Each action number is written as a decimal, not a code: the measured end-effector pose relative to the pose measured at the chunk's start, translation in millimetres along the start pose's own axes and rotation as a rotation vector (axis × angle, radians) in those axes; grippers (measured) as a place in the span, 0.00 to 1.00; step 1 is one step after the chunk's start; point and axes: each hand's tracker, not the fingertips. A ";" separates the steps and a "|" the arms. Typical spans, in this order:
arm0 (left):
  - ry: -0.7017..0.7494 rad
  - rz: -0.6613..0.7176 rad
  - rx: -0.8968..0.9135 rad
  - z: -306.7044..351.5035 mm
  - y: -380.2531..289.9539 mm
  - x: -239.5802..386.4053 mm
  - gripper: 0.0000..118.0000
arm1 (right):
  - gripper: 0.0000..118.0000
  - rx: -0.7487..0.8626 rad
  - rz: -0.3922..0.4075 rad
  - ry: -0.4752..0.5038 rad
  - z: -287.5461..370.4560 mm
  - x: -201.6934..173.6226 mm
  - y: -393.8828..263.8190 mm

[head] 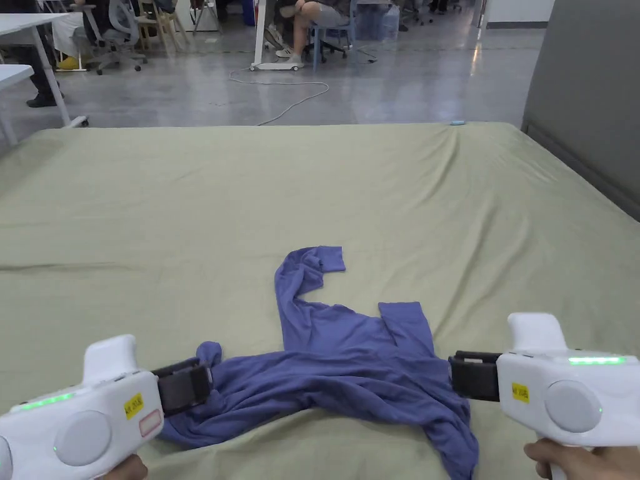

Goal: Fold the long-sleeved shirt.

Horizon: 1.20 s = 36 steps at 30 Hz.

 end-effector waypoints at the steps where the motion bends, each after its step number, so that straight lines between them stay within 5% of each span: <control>1: 0.012 0.000 0.006 8.9 3.5 9.7 0.90 | 0.82 0.022 -0.029 0.025 3.1 0.9 1.5; 2: 0.021 -0.002 0.016 9.9 8.2 10.8 0.63 | 0.55 0.025 -0.038 0.034 4.5 1.4 2.1; 3: 0.033 -0.018 0.034 7.2 12.5 11.8 0.04 | 0.04 0.016 -0.037 0.029 2.9 -0.6 2.5; 4: 0.074 -0.038 0.020 -0.7 15.3 12.8 0.00 | 0.00 0.000 -0.038 -0.019 -0.2 -2.8 0.7; 9: 0.002 -0.045 -0.016 -28.0 32.3 24.1 0.00 | 0.00 -0.009 -0.027 0.029 -4.7 -7.5 -6.0; 10: -0.005 -0.061 -0.016 -40.4 38.3 25.6 0.17 | 0.00 -0.009 -0.025 0.028 -6.6 -8.5 -6.8; 12: 0.019 -0.094 -0.042 -70.7 49.8 28.4 0.88 | 0.00 -0.018 -0.014 0.022 -9.7 -8.6 -5.7; 13: 0.043 -0.104 -0.081 -89.9 55.4 25.1 0.98 | 0.00 -0.022 -0.014 0.021 -11.0 -8.3 -5.3; 23: 0.156 -0.155 -0.465 -218.8 54.9 12.7 0.96 | 0.00 -0.065 -0.010 0.006 -24.2 -3.9 -3.3; 27: 0.180 -0.187 -0.402 -200.7 51.2 14.7 0.42 | 0.00 -0.078 0.001 0.000 -31.3 -7.3 2.5; 28: 0.171 -0.188 -0.377 -193.8 54.8 12.9 0.14 | 0.00 -0.083 -0.001 0.001 -34.4 -9.4 6.8; 29: 0.141 -0.175 -0.338 -186.2 58.5 13.7 0.02 | 0.00 -0.083 -0.001 0.002 -37.2 -12.4 12.2; 36: 0.072 -0.116 -0.176 -105.7 62.9 22.9 0.02 | 0.00 -0.025 0.152 0.139 -94.6 -62.3 109.8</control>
